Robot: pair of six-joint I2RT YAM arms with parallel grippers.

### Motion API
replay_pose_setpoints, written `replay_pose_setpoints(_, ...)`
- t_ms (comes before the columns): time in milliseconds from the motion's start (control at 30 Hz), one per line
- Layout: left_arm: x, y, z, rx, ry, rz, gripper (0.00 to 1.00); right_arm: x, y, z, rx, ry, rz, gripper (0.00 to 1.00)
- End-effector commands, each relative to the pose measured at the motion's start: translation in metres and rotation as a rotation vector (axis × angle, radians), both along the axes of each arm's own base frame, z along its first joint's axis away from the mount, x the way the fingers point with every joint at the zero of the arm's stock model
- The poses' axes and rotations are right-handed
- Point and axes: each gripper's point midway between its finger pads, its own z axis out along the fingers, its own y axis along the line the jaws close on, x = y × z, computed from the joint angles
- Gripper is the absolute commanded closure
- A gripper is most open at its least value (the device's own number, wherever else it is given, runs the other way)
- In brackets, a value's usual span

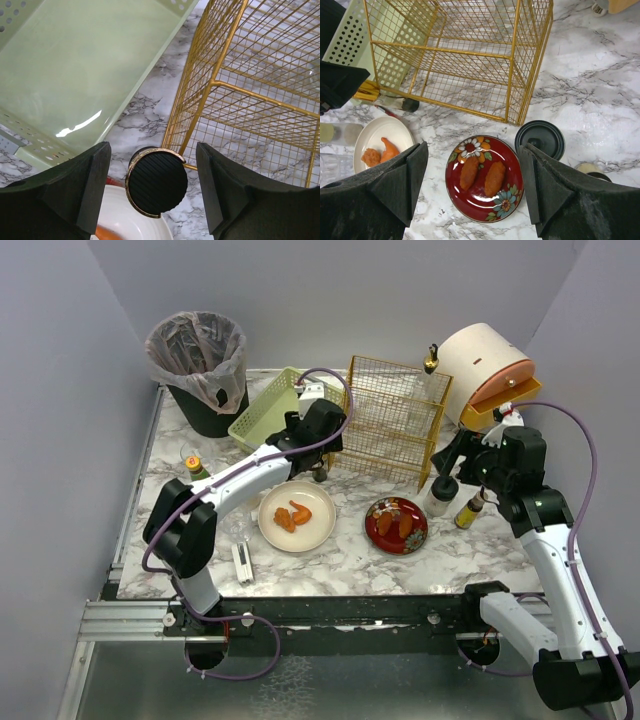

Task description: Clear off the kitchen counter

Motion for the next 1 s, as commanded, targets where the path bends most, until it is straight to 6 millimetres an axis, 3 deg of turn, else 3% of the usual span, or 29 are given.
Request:
replay_pose_setpoints(0,0.002,0.004,-0.004,0.017,0.013,0.04,0.26,-0.006,0.0,-0.005,-0.009,0.019,0.017,0.21)
replay_pose_setpoints(300,0.0,0.006,-0.013,0.028,0.028,0.051,0.41,-0.01,0.0,-0.011,-0.009,0.028,0.015,0.2)
replay_pose_setpoints(567,0.0,0.005,-0.004,0.021,0.013,0.038,0.59,-0.021,-0.01,-0.015,-0.035,0.027,-0.022,0.21)
replay_pose_setpoints(733,-0.006,0.013,0.014,0.02,-0.012,0.04,0.62,-0.022,-0.009,-0.016,-0.026,0.022,-0.021,0.2)
replay_pose_setpoints(967,-0.013,0.015,0.064,-0.017,-0.072,0.001,0.66,-0.02,-0.009,-0.016,-0.028,0.019,-0.023,0.2)
